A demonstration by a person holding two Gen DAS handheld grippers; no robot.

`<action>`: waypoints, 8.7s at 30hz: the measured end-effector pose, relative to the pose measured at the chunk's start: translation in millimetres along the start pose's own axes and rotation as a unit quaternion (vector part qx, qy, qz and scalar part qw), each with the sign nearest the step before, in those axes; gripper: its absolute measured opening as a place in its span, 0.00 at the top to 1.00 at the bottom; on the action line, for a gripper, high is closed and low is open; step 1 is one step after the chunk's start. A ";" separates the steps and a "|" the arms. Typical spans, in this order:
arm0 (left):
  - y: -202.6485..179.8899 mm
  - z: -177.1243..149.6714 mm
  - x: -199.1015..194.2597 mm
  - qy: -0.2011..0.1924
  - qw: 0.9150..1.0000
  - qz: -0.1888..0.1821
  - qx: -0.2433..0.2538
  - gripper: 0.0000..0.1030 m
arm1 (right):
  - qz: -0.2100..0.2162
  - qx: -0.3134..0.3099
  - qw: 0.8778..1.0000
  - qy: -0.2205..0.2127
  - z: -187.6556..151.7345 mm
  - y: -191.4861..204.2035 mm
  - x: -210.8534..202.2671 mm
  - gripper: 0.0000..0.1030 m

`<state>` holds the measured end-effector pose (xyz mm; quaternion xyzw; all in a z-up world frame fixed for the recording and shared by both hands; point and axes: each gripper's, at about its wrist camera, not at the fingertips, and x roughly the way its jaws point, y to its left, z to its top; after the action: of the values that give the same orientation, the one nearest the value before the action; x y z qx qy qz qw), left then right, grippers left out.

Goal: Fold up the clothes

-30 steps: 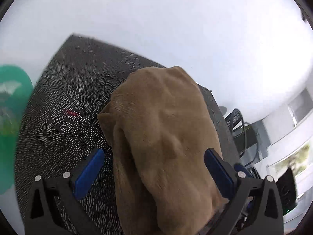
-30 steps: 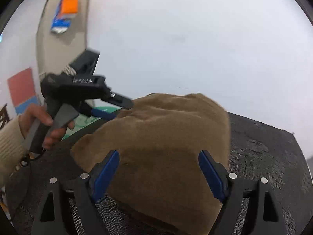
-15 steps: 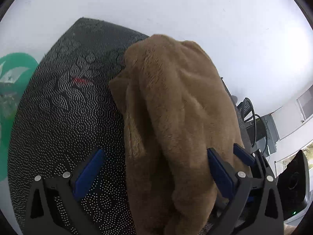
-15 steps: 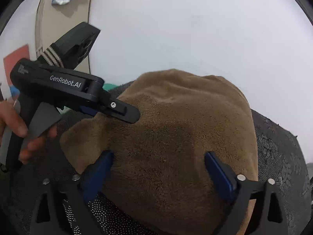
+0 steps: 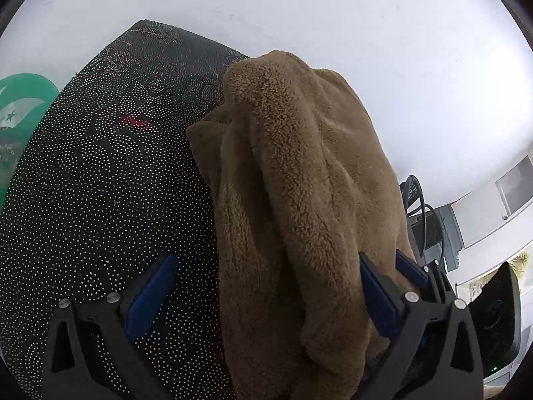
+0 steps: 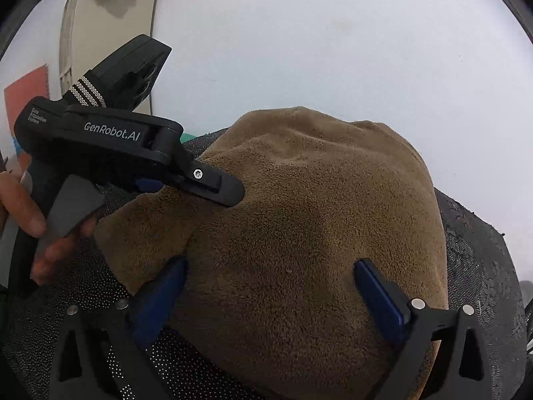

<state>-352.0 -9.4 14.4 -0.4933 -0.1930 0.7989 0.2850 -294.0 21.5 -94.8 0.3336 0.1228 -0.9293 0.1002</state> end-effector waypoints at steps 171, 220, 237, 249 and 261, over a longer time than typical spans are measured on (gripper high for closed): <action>14.7 62.1 -70.4 -0.062 0.996 0.062 -0.024 0.00 | 0.305 -0.061 0.950 -0.019 -22.1 -124.2 38.9 0.43; 33.0 61.4 5.2 0.138 0.982 -0.125 -0.006 0.01 | 0.368 0.106 0.923 -0.030 -7.3 -211.5 11.9 0.01; 30.0 52.1 -3.0 0.131 0.981 -0.140 0.000 0.01 | 0.407 0.257 0.863 0.153 5.9 -207.9 133.7 0.01; 21.2 42.8 -9.0 0.129 0.981 -0.143 0.017 0.01 | 0.469 0.187 0.845 0.177 19.8 -157.5 137.4 0.00; 13.9 38.6 -10.9 0.141 0.978 -0.155 0.017 0.00 | 0.453 0.180 0.858 0.165 22.3 -120.9 123.5 0.00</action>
<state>-386.5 -28.1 30.5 -0.5597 -0.2110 0.6711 0.4379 -433.3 116.9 -138.2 0.5127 -0.1968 -0.7187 0.4264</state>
